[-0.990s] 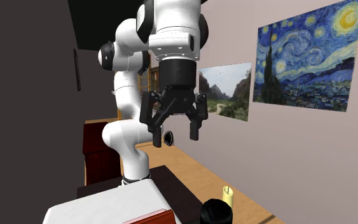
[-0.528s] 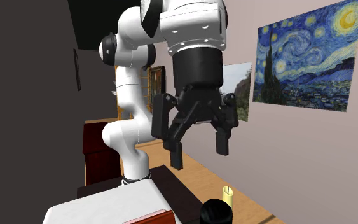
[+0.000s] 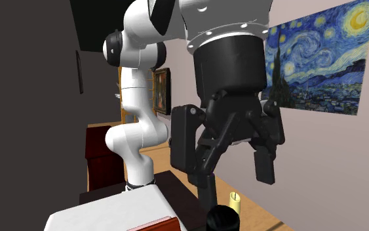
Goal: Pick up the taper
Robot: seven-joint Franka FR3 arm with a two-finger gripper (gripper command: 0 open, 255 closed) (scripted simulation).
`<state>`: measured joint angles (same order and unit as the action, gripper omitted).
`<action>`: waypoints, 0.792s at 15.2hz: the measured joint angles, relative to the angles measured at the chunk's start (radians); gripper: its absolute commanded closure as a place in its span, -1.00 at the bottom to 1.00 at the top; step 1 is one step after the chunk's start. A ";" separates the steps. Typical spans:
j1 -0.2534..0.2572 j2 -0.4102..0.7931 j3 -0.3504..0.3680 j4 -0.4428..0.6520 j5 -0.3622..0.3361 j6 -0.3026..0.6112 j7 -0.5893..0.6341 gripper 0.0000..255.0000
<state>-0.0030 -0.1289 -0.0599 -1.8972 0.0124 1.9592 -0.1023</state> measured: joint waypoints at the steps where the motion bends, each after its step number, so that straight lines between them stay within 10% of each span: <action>1: 0.000 0.001 0.000 -0.013 0.000 0.014 0.000 -1.00; 5: 0.000 -0.001 0.001 -0.055 0.002 0.069 -0.002 -1.00; 6: 0.000 0.004 0.000 -0.060 0.002 0.072 -0.003 1.00; 12: -0.001 0.009 0.000 -0.064 0.002 0.075 -0.002 1.00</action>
<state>-0.0037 -0.1200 -0.0604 -1.9613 0.0144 2.0341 -0.1046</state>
